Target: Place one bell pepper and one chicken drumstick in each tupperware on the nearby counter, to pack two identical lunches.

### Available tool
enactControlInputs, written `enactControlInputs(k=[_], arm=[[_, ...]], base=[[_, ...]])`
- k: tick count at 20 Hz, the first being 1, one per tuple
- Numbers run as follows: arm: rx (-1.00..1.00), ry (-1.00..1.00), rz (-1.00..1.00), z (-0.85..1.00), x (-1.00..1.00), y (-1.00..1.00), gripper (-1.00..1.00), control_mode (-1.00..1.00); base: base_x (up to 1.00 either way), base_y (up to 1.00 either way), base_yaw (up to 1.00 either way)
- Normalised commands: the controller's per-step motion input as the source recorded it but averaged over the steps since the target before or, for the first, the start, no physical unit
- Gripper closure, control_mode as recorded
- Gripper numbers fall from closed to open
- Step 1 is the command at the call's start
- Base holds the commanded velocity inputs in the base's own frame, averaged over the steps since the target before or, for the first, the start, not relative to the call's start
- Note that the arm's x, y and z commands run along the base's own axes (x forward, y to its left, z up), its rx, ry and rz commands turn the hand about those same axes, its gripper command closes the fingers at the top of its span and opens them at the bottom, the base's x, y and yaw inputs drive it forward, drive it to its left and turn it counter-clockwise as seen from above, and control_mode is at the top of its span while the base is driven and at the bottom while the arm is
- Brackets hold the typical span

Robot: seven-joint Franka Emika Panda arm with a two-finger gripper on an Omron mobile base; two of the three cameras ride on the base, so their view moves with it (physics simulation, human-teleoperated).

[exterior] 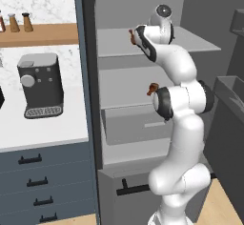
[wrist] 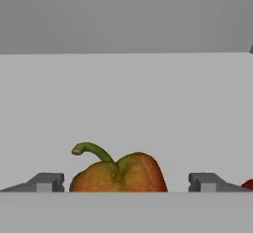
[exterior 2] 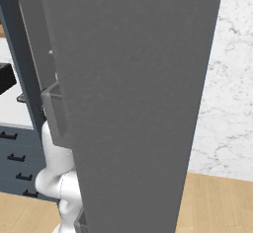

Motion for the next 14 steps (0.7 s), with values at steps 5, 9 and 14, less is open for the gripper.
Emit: enactControlInputs(k=[5, 9, 14], arm=[[0.00, 0.00, 0.00, -0.26, 0.17, 0.01, 1.00, -1.00], [0.00, 0.00, 0.00, -0.47, 0.03, 0.01, 1.00, -1.00], [-0.02, 0.05, -0.01, -0.76, -0.19, 0.06, 1.00, -1.00]], base=[[0.00, 0.00, 0.00], [0.00, 0.00, 0.00], [0.00, 0.00, 0.00]])
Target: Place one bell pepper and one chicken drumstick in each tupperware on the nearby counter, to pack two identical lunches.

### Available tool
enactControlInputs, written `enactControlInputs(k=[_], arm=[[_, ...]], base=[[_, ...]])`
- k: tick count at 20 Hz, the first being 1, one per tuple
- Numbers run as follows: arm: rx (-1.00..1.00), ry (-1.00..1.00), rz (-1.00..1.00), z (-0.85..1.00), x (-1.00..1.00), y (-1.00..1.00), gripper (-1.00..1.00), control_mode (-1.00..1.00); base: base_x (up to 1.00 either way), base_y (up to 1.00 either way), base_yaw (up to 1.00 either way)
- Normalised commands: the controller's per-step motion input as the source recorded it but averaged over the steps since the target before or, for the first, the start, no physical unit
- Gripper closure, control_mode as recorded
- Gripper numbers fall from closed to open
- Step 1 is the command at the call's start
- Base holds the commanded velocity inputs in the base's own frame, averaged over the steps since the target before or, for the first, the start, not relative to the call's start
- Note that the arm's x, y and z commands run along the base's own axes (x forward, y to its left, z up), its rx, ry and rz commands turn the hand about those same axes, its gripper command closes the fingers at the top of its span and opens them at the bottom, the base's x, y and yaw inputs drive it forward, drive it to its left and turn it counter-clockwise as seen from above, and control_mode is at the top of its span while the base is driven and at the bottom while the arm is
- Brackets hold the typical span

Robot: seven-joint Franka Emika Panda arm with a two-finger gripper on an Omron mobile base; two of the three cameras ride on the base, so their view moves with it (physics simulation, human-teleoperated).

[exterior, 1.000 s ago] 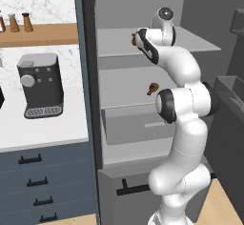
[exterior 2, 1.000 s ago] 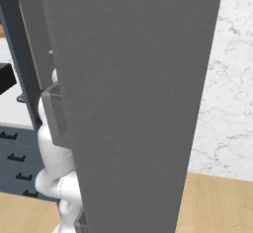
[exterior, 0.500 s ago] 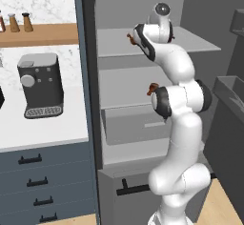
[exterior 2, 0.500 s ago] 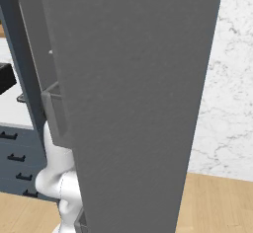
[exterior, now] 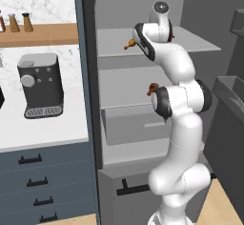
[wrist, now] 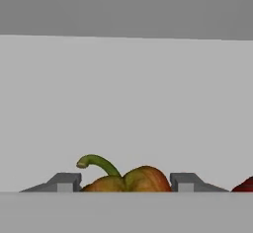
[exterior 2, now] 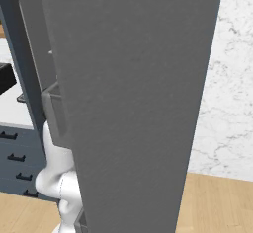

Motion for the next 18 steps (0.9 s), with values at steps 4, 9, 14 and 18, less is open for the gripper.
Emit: enactControlInputs(k=[4, 9, 14, 18], arm=[[-0.03, -0.03, -0.05, -0.58, -0.93, 0.00, 1.00, -1.00], [0.00, -0.05, -0.03, -0.25, -1.00, 0.00, 1.00, -1.00], [0.00, -0.06, 0.00, -0.07, -1.00, 0.00, 1.00, -1.00], [0.00, -0.06, 0.00, 0.00, -1.00, 0.00, 1.00, -1.00]], base=[[0.00, 0.00, 0.00], [0.00, 0.00, 0.00], [0.00, 0.00, 0.00], [0.00, 0.00, 0.00]])
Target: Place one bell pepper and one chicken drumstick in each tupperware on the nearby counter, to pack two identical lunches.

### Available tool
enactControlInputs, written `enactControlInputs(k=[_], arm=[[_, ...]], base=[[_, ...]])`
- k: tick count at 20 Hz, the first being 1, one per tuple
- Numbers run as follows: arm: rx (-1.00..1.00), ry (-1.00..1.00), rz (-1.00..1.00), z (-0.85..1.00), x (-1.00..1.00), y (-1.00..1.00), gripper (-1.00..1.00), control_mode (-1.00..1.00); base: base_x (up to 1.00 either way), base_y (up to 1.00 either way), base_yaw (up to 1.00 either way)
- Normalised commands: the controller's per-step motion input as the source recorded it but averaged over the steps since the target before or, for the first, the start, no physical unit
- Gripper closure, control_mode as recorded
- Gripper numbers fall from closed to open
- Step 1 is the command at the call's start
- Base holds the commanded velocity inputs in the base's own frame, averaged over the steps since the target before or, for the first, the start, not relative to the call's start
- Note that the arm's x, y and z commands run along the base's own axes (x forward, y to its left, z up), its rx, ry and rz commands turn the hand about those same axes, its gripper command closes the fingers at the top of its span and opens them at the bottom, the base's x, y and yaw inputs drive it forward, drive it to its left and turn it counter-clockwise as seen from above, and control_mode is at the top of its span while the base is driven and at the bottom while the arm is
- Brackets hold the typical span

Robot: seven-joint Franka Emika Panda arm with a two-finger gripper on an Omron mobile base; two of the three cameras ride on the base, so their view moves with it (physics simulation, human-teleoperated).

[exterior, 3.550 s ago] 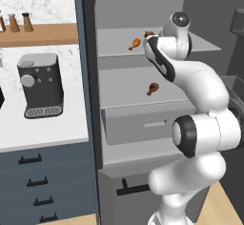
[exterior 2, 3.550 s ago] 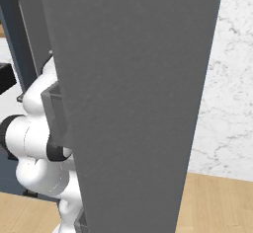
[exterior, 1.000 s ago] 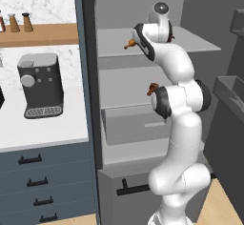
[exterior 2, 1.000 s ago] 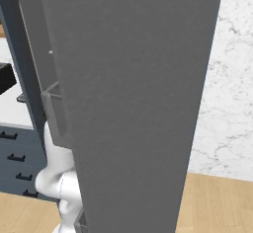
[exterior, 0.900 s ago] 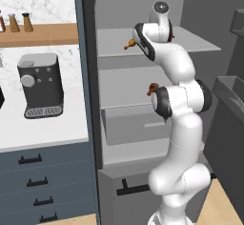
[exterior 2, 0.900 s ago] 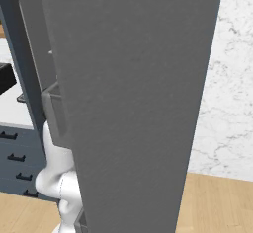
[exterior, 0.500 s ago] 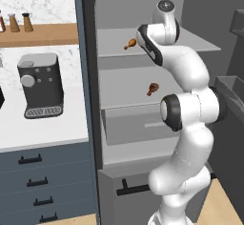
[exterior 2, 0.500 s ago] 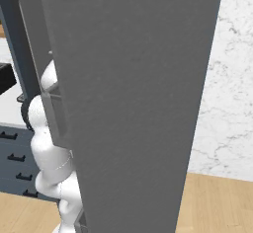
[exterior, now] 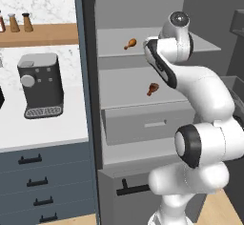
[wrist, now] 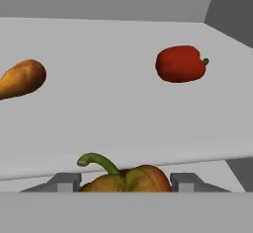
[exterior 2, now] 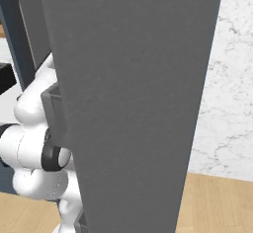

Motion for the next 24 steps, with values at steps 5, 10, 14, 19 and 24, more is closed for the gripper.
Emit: enactControlInputs(k=[5, 10, 14, 19, 24], arm=[[0.00, -0.01, 0.00, 0.00, -1.00, 0.00, 1.00, -1.00], [0.00, 0.00, 0.00, -0.04, -1.00, 0.00, 1.00, -1.00], [0.00, 0.00, 0.00, -0.05, -0.25, 0.00, 1.00, 1.00], [0.00, 0.00, 0.00, 0.00, 0.00, 0.00, 1.00, 1.00], [0.00, 0.00, 0.00, 0.00, 0.00, 0.00, 1.00, 1.00]], base=[[0.00, 0.00, 0.00], [0.00, 0.00, 0.00], [-0.75, 0.03, 0.00], [-1.00, 0.41, 0.03], [-0.64, 0.80, 0.08]])
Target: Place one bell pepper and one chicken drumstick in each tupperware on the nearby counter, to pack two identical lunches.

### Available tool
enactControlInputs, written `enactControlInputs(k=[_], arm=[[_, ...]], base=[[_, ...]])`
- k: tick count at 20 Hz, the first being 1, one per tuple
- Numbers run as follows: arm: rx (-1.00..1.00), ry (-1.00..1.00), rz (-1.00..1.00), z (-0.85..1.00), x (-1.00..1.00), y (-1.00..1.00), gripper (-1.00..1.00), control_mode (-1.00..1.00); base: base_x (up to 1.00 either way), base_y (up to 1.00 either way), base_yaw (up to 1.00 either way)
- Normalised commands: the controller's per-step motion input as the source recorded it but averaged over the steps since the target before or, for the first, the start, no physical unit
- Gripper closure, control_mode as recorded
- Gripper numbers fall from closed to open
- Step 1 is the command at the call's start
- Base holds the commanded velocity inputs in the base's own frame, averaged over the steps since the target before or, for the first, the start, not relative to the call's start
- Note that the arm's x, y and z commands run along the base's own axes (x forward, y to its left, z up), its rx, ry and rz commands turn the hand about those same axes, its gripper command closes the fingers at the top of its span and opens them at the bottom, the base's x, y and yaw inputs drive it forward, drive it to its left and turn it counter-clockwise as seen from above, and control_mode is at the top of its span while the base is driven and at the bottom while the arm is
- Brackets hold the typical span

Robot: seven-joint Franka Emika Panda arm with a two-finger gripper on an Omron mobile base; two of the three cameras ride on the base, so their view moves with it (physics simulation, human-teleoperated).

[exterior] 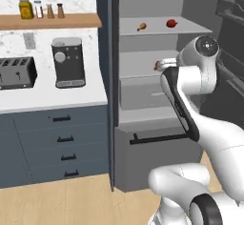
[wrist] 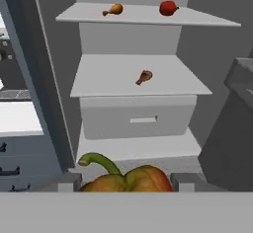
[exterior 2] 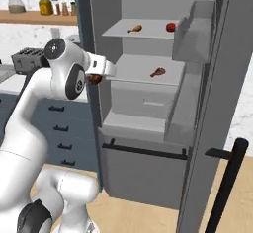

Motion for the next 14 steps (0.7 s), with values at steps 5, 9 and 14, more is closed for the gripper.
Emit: enactControlInputs(k=[5, 9, 14], arm=[[0.00, 0.00, 0.00, 0.00, 0.00, 0.00, 1.00, 1.00], [0.00, 0.00, 0.00, 0.00, 0.00, 0.00, 1.00, 1.00], [0.00, 0.00, 0.00, 0.00, 0.00, 0.00, 1.00, 1.00]], base=[[-0.12, 0.96, 0.16], [0.65, 1.00, 0.13], [1.00, 1.00, 0.15]])
